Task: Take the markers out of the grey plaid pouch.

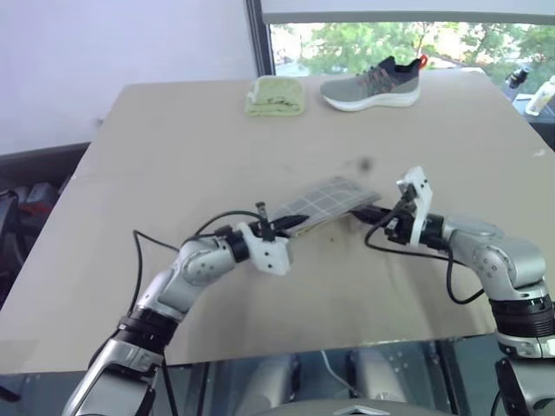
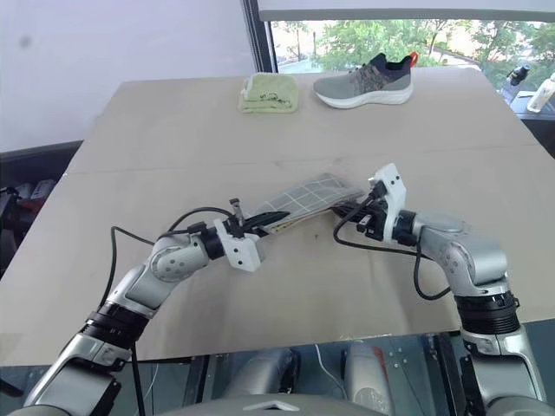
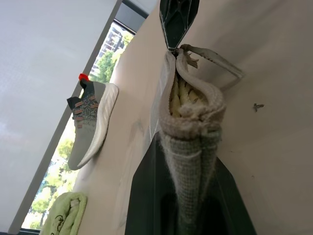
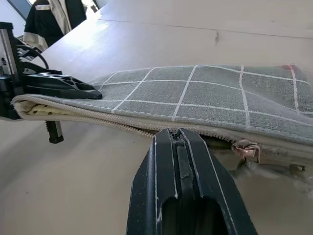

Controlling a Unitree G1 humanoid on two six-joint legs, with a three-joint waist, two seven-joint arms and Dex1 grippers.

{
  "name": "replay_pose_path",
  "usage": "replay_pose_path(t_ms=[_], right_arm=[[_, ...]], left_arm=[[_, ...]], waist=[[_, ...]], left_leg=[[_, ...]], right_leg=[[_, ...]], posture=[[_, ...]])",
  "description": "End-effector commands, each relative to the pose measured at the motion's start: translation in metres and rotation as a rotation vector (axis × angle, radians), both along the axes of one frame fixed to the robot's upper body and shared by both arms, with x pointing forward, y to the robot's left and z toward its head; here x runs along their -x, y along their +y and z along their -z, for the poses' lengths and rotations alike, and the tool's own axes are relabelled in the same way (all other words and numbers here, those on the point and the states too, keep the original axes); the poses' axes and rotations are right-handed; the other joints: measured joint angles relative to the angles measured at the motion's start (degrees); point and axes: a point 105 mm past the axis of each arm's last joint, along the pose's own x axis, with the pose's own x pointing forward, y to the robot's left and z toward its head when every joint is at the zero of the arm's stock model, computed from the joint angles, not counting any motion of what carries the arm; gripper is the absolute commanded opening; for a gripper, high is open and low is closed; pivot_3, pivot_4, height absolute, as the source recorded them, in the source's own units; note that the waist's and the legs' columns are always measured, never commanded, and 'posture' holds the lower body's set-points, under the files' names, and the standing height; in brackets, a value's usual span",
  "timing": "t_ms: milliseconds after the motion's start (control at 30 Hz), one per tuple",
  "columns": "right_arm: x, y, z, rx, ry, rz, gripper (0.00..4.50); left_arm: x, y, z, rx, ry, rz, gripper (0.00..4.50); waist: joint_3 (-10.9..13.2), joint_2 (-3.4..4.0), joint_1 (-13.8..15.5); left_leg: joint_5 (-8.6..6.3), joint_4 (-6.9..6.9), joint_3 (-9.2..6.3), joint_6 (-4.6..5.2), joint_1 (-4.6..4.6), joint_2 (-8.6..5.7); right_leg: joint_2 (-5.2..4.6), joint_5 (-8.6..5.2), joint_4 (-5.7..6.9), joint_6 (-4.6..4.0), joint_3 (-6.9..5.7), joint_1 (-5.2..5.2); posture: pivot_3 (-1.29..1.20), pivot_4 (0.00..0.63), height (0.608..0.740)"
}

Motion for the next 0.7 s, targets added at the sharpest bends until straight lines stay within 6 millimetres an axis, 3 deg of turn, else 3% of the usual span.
replay_pose_path(t_ms=[33,367,600,700], right_arm=[[-0.004,0.005,-0.008,-0.006,-0.040,-0.006,0.05],[-0.016,0.015,0.002,0.081,-0.086,0.010,0.05],[-0.028,0.017,0.005,0.363,-0.361,-0.040,0.05],[-0.023,0.023,0.010,0.485,-0.516,-0.146,0.05]], left_arm=[[0.005,-0.004,-0.020,0.039,-0.060,0.032,0.00],[0.010,-0.013,-0.031,0.093,-0.061,0.048,0.00],[0.012,-0.021,-0.041,0.190,0.001,0.049,0.00],[0.010,-0.020,-0.042,0.217,0.036,0.035,0.00]], waist=[[0.00,0.00,-0.01],[0.00,0.00,-0.04],[0.00,0.00,-0.09],[0.00,-0.01,-0.09]], left_leg=[[0.00,0.00,0.00,0.00,0.00,0.00],[0.00,0.00,0.00,0.00,0.00,0.00],[0.00,0.00,0.00,0.00,0.00,-0.01],[0.01,0.00,0.00,-0.01,0.00,-0.01]], right_leg=[[0.00,0.00,0.00,0.00,0.00,0.00],[0.03,0.00,0.00,0.00,-0.01,-0.01],[0.07,0.00,-0.01,0.00,-0.03,-0.01],[0.09,0.00,-0.02,0.00,-0.04,0.00]], posture=[[0.00,0.150,0.740],[0.00,0.150,0.740],[0.00,0.150,0.740],[0.00,0.150,0.740]])
